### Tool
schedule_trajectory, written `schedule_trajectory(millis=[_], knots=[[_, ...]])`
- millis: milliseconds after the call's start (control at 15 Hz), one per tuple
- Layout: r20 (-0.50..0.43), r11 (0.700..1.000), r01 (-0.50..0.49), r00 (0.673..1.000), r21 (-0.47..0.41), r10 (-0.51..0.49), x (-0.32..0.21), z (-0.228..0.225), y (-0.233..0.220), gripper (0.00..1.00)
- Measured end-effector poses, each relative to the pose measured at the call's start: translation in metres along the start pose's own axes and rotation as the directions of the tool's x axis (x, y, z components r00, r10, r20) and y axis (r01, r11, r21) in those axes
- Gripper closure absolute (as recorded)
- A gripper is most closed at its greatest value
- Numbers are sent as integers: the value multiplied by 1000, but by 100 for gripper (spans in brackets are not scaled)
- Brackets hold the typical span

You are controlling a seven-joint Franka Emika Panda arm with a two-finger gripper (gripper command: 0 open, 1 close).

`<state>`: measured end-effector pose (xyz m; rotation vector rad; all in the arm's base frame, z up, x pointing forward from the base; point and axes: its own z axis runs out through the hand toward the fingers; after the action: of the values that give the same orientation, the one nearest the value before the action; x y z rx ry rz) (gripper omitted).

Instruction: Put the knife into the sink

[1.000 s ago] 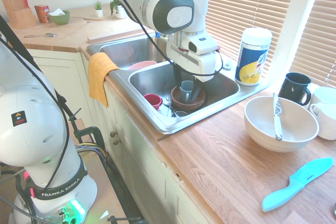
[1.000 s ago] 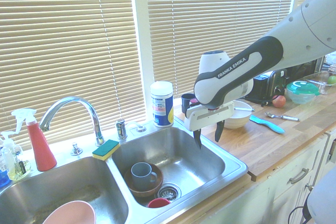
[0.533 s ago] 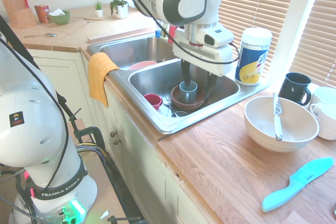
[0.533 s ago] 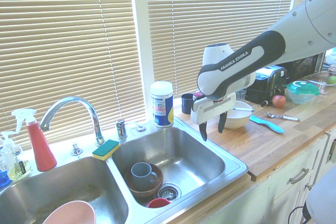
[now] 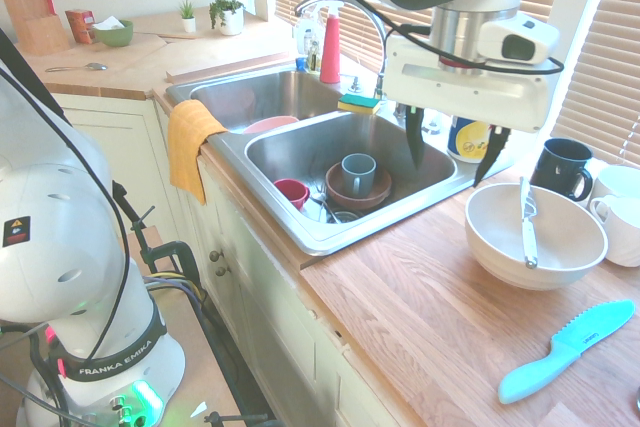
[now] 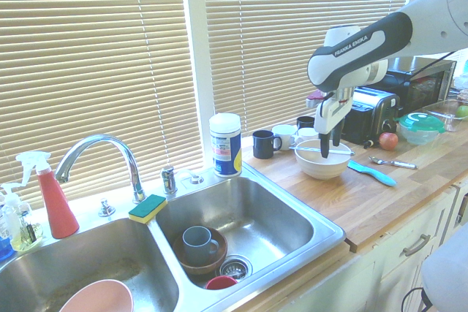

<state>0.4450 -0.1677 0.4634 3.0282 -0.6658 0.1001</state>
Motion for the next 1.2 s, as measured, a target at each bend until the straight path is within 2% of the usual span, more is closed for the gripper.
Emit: schedule_trajectory(millis=[333, 667, 867, 933, 1200], knots=[[57, 999, 19, 998, -26, -17, 38, 44, 37, 0], [48, 1000, 15, 999, -22, -14, 58, 44, 51, 0], [71, 1000, 10, 997, -23, -9, 68, 61, 49, 0], [77, 1000, 8, 997, -22, -6, 72, 69, 48, 100], [81, 1000, -4, 997, -18, 5, 88, 80, 46, 100]])
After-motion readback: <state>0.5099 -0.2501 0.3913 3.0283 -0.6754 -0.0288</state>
